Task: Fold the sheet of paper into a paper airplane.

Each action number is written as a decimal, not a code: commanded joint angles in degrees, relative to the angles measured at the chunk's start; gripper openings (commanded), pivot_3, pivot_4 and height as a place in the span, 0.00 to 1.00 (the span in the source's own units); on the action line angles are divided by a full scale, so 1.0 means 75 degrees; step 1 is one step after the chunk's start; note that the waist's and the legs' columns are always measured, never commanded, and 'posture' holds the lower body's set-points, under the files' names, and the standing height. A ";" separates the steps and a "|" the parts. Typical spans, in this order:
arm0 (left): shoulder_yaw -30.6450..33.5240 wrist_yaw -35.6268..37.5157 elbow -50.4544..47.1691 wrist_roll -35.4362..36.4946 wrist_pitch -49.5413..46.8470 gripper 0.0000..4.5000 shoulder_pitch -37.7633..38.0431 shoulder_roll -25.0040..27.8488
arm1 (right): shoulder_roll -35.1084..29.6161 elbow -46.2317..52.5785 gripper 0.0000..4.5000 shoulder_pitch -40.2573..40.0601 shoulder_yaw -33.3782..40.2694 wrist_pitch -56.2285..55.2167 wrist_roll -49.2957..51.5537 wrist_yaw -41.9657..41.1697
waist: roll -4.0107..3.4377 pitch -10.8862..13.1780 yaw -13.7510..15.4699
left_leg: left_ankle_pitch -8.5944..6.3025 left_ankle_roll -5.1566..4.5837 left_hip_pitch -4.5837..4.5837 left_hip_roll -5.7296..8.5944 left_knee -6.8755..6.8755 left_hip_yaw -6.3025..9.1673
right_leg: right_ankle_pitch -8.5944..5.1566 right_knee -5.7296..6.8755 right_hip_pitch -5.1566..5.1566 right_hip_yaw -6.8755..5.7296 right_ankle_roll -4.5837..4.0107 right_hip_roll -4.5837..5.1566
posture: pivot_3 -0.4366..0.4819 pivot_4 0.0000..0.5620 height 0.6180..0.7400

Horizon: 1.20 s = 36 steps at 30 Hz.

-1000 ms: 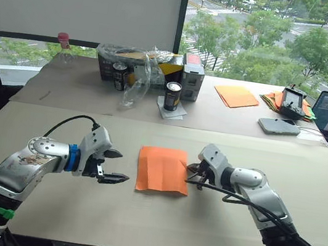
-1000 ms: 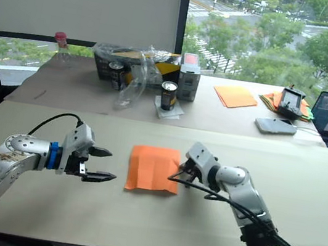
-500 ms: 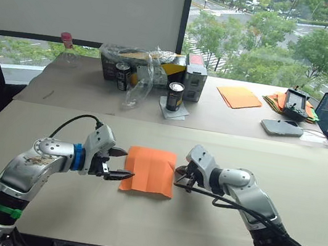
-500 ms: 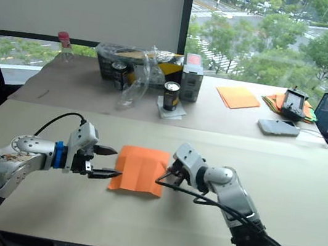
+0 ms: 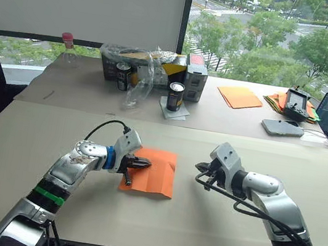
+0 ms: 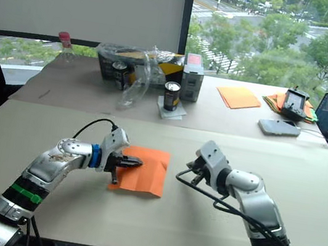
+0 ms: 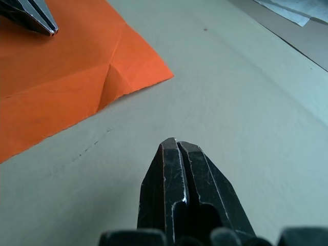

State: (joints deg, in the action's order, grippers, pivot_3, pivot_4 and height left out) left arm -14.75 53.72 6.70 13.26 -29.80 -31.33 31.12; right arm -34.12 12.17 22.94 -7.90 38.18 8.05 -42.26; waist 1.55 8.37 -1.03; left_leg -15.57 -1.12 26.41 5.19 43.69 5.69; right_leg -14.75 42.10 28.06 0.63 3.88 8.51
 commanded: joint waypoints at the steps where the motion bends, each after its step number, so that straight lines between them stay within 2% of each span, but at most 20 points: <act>1: -0.0041 0.0161 0.0231 -0.0216 0.0167 0.01 -0.0106 0.0075 | 0.0048 0.0490 0.00 -0.0160 0.0229 0.0043 0.0131 0.0169 | 0.0000 0.0000 0.0012 | 0.0000 0.0000 0.0000 0.0001 0.0001 0.0000 | 0.0000 0.0000 -0.0001 0.0000 0.0000 0.0001 | 0.48 0.27 0.43; 8: -0.0030 0.0325 0.0313 -0.0142 -0.0018 0.01 -0.0015 -0.0102 | 0.0383 0.0291 0.00 -0.0087 -0.0181 -0.0106 0.0080 0.0202 | 0.0000 -0.0001 0.0014 | 0.0000 -0.0002 -0.0001 0.0002 0.0006 0.0001 | 0.0000 0.0000 -0.0005 -0.0001 0.0000 0.0001 | 0.48 0.27 0.43; 13: -0.0077 0.0304 0.0267 -0.0248 -0.0082 0.01 0.0147 -0.0108 | 0.0831 -0.0805 0.00 0.0425 -0.0909 -0.0956 -0.0486 0.0222 | -0.0001 -0.0004 -0.0003 | 0.0001 0.0000 -0.0004 0.0002 0.0005 0.0001 | 0.0000 0.0001 -0.0005 0.0000 0.0000 0.0000 | 0.48 0.27 0.43; 19: 0.0009 0.0245 -0.0001 -0.0204 -0.0231 0.01 0.0328 -0.0096 | 0.0748 -0.2183 0.00 0.1052 -0.1308 -0.1985 -0.1061 -0.0054 | 0.0000 -0.0007 -0.0002 | 0.0001 0.0001 -0.0007 0.0004 0.0008 0.0002 | 0.0000 0.0003 -0.0007 -0.0001 0.0001 -0.0001 | 0.48 0.27 0.43; 25: 0.0118 0.0313 -0.0002 -0.0225 -0.0238 0.01 0.0344 -0.0011 | 0.1125 -0.2456 0.00 0.1163 -0.0964 -0.2345 -0.0140 -0.1059 | 0.0003 -0.0010 -0.0014 | 0.0001 0.0001 -0.0009 0.0002 0.0007 0.0003 | 0.0000 0.0001 -0.0011 -0.0002 0.0001 -0.0002 | 0.48 0.27 0.43; 29: 0.0196 0.0255 -0.0011 -0.0196 -0.0279 0.01 0.0340 -0.0046 | 0.1708 -0.2724 0.00 0.1150 -0.0486 -0.2581 0.0478 -0.1196 | 0.0001 -0.0011 -0.0034 | 0.0002 0.0003 -0.0010 -0.0001 0.0003 0.0005 | 0.0001 0.0004 -0.0007 -0.0002 0.0001 -0.0006 | 0.48 0.27 0.43; 36: 0.0508 0.0231 -0.0185 -0.0057 -0.0369 0.01 0.0571 0.0153 | 0.2464 -0.2035 0.00 0.1087 -0.0190 -0.2139 0.1437 -0.1296 | -0.0002 -0.0012 -0.0083 | 0.0003 0.0004 -0.0009 -0.0002 0.0003 0.0007 | 0.0001 0.0006 -0.0003 -0.0001 0.0000 -0.0006 | 0.48 0.27 0.43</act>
State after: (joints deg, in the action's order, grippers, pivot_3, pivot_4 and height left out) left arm -11.56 55.75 5.27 13.22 -31.30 -28.15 31.29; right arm -16.65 -5.62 30.43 -10.09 21.64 16.76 -52.13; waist 1.54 8.28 -1.65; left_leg -15.55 -1.08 26.34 5.16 43.69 5.76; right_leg -14.74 42.14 28.04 0.62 3.88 8.45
